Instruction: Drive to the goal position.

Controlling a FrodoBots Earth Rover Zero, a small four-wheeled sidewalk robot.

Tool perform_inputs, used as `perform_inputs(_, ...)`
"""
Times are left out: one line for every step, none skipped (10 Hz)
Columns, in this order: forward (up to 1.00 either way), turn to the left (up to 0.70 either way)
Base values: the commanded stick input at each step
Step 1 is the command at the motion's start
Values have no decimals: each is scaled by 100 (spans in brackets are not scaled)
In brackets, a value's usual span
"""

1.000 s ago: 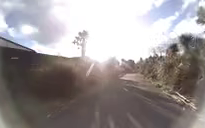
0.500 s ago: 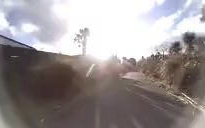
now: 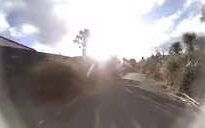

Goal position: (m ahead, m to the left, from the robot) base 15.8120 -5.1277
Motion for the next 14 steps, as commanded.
perform_inputs(50,3)
perform_inputs(50,3)
perform_inputs(50,3)
perform_inputs(50,3)
perform_inputs(50,3)
perform_inputs(50,3)
perform_inputs(50,3)
perform_inputs(50,3)
perform_inputs(50,3)
perform_inputs(50,3)
perform_inputs(50,3)
perform_inputs(50,3)
perform_inputs(50,-6)
perform_inputs(50,-17)
